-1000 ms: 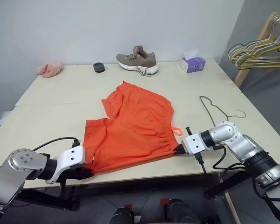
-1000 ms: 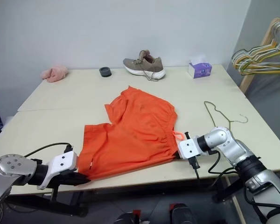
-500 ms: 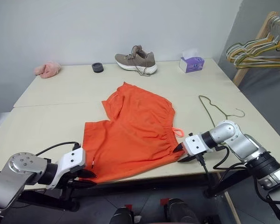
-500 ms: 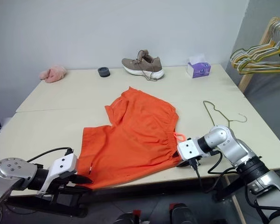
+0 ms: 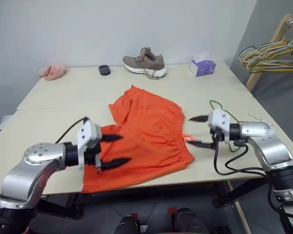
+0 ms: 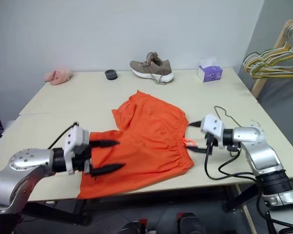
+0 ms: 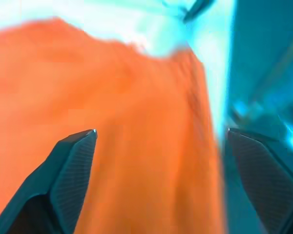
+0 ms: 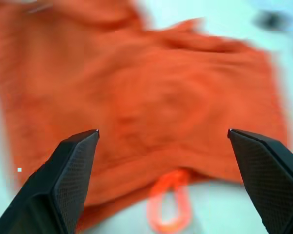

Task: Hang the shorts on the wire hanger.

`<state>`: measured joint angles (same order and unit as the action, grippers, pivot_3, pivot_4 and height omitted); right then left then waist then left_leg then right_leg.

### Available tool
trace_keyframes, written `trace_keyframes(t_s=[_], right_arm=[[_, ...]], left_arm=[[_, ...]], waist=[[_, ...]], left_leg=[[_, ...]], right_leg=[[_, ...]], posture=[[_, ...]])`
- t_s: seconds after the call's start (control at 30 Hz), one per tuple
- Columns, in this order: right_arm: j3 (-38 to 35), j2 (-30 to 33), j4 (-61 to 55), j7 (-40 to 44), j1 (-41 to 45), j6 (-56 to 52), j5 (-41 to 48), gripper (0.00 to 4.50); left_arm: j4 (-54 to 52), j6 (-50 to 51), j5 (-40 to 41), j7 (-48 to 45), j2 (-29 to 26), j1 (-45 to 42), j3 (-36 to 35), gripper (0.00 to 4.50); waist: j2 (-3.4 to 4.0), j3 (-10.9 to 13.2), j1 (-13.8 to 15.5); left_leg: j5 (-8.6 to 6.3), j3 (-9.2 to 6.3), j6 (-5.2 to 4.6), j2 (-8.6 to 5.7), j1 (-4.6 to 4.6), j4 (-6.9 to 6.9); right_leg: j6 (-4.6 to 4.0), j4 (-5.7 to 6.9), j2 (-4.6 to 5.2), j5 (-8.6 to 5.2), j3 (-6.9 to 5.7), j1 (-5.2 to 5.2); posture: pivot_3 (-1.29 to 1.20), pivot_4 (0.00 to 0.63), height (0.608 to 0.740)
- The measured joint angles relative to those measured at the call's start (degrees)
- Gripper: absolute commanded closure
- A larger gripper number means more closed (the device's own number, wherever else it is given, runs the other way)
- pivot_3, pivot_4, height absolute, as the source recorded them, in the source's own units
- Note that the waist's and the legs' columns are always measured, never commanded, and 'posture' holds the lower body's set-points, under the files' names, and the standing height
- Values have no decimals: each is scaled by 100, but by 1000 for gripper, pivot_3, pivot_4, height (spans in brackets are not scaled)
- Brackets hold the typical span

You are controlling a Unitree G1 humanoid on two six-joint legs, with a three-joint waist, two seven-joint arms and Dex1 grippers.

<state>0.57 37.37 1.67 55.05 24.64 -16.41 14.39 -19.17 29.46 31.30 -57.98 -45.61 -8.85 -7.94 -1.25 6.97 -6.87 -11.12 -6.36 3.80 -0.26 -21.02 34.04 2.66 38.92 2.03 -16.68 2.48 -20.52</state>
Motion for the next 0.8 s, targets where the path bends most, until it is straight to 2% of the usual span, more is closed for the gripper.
trace_keyframes(t_s=[0.1, 0.2, 0.4, 0.53, 0.8], right_arm=[[-686, -320, 88, -1155, -226, -693, 31, 0], [-1128, -567, 120, -2212, -274, -1360, -25, 0], [-1297, -646, 576, -3387, -64, -1999, -323, 0], [-1093, -638, 1747, -3508, 439, -1908, -604, 0], [-816, -636, 4298, -3519, 1775, -1242, -944, 0]], left_arm=[[257, -85, -85, 90, 85, -244, 47, 5], [407, -71, -65, -60, 79, -412, 131, 5], [661, 174, 119, -576, -187, -888, 221, 5], [1030, 65, -68, -885, -254, -1409, 487, 5], [1088, 32, -132, -1044, -252, -1591, 661, 5]], waist=[[2, 1, -6], [5, -1, -80], [7, 0, -239], [8, 0, -342], [9, 1, -632]], left_leg=[[-1, 15, 1, 0, -9, -5], [0, 14, 0, 1, -75, 2], [1, 17, 0, 3, -87, 5], [2, 18, -3, 1, -86, 9], [2, 17, -3, 4, -89, 1]], right_leg=[[20, -2, -1, 11, 12, -15], [30, 7, -5, 20, 15, -84], [32, 4, -11, 25, 18, -93], [34, 3, -12, 27, 18, -91], [33, 0, -15, 27, 19, -93]], posture=[[-170, 57, 740], [-180, 57, 740], [-200, 55, 740], [-204, 55, 740], [-191, 56, 740]])
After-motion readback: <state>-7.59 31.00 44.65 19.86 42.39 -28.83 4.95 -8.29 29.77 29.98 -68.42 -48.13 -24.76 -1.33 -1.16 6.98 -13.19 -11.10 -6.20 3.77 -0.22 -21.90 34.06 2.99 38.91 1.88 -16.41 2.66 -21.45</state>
